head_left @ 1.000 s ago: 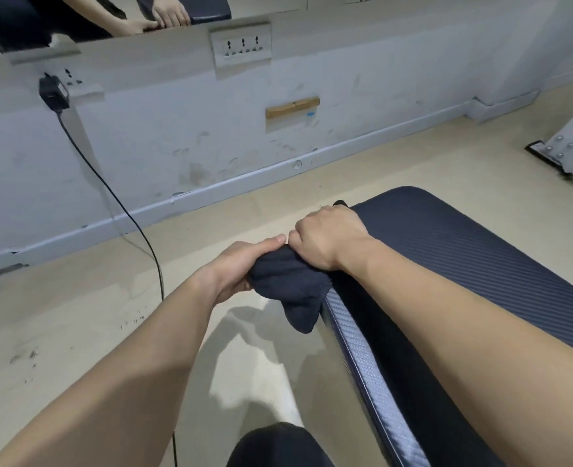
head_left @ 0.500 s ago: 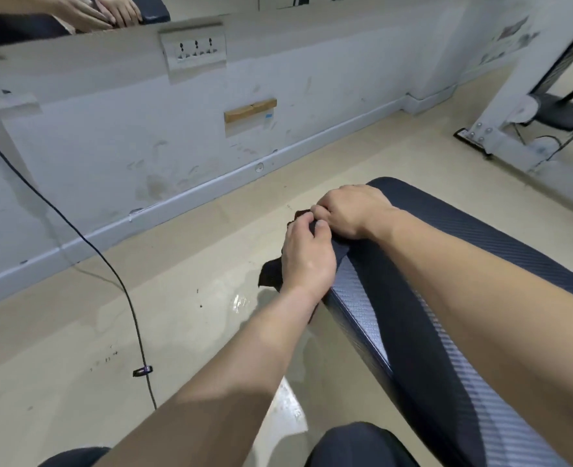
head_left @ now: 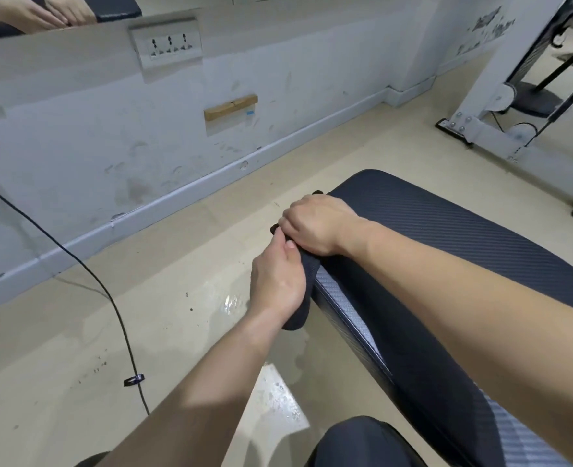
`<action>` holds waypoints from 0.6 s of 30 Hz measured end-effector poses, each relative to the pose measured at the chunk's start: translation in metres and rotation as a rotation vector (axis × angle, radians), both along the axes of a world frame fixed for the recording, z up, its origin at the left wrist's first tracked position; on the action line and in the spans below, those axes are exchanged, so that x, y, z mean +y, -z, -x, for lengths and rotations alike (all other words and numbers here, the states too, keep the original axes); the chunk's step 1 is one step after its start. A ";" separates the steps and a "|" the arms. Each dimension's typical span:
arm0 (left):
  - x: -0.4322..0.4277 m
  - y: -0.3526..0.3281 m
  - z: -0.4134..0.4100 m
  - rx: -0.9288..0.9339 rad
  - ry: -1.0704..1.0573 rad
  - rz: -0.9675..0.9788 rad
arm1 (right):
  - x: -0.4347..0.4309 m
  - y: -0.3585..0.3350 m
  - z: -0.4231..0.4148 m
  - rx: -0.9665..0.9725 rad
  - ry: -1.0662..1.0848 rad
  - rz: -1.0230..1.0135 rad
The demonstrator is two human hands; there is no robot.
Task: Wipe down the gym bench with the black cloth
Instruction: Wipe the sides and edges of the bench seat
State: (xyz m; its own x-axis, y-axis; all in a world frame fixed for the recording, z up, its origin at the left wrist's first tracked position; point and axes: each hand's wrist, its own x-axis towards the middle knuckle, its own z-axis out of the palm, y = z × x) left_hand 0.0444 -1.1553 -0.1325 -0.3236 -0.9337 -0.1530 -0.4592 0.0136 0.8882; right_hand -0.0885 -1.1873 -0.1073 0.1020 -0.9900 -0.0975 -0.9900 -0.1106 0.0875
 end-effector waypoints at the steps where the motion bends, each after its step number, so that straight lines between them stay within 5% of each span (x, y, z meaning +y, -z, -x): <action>1: -0.001 -0.002 0.003 0.000 -0.005 -0.002 | -0.001 -0.002 0.003 -0.019 0.008 -0.005; 18: -0.091 -0.008 0.075 -0.218 0.320 0.031 | -0.032 -0.007 0.078 -0.015 0.278 -0.079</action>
